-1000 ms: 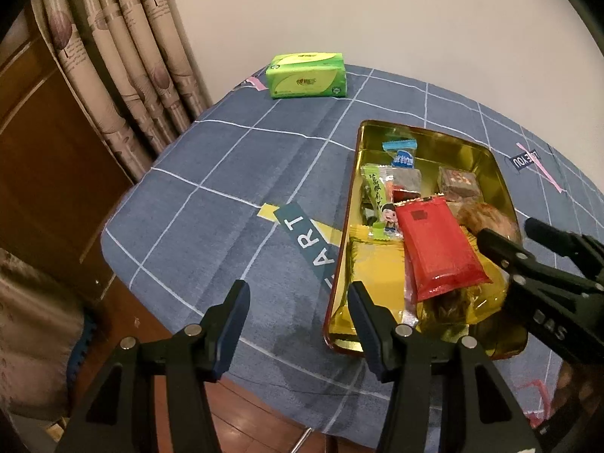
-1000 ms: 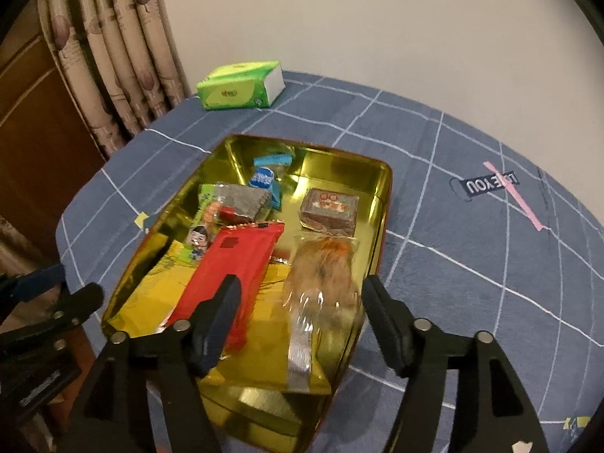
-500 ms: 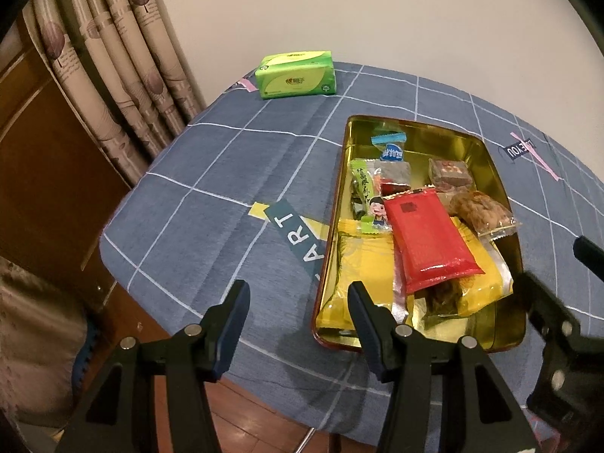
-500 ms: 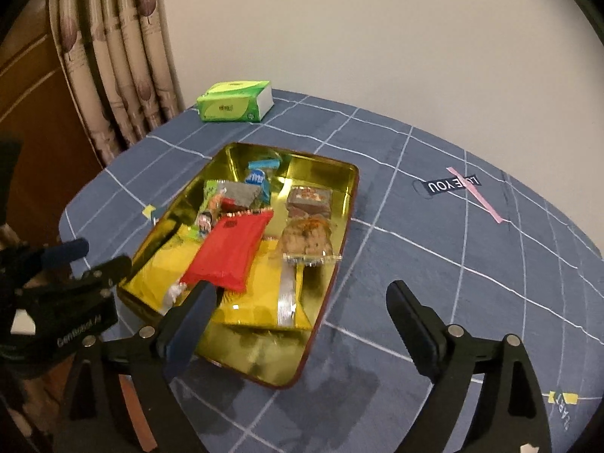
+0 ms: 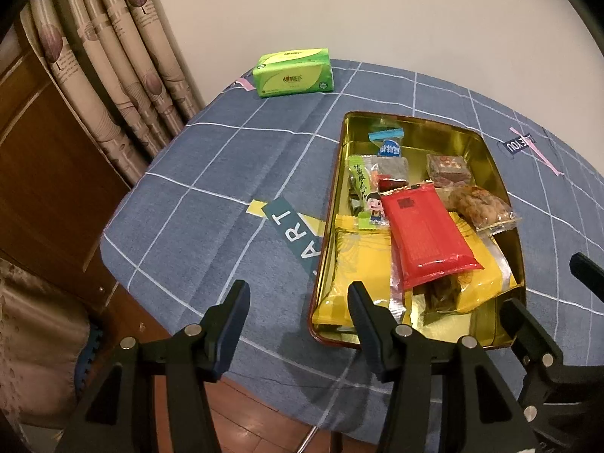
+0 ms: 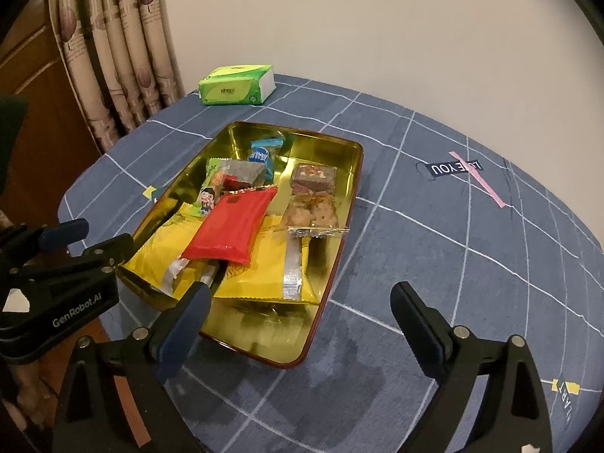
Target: Organize snacks
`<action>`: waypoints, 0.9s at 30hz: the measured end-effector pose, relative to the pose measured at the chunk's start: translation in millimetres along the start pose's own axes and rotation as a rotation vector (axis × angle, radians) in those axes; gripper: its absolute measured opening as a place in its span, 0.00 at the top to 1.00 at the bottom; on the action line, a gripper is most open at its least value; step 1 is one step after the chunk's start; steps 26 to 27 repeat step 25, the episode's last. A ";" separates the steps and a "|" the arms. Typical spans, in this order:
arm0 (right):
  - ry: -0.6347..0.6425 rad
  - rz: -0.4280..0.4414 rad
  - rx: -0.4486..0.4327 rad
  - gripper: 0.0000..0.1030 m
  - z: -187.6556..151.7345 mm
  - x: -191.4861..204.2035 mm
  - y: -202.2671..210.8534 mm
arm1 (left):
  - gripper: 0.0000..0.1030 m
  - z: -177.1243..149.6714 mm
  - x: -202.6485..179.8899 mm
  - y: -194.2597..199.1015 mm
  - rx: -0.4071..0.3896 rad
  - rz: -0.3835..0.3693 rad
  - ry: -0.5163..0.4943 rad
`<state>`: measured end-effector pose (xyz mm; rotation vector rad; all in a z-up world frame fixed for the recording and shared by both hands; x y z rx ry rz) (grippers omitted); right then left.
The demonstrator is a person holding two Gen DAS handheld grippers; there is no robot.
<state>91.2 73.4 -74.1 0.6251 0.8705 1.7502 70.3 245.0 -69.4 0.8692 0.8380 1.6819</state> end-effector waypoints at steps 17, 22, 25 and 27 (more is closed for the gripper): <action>0.006 0.008 0.016 0.08 -4.3 6.0 -5.5 | 0.46 0.4 -2.7 1.2 -0.004 -0.004 -0.017; 0.007 0.011 0.016 0.08 -4.5 6.7 -5.4 | 0.46 1.4 -4.0 1.3 -0.007 -0.024 -0.019; 0.006 0.011 0.014 0.08 -4.2 7.3 -4.9 | 0.46 1.8 -4.1 2.0 -0.008 -0.020 -0.018; 0.006 0.011 0.014 0.08 -4.2 7.3 -4.9 | 0.46 1.8 -4.1 2.0 -0.008 -0.020 -0.018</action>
Point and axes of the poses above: each gripper's, at about its wrist camera, not at the fingertips, and y roughly against the way its jaws point, x to its left, z to its top, the point moved 10 cm from there along -y, roughly the way its jaws point
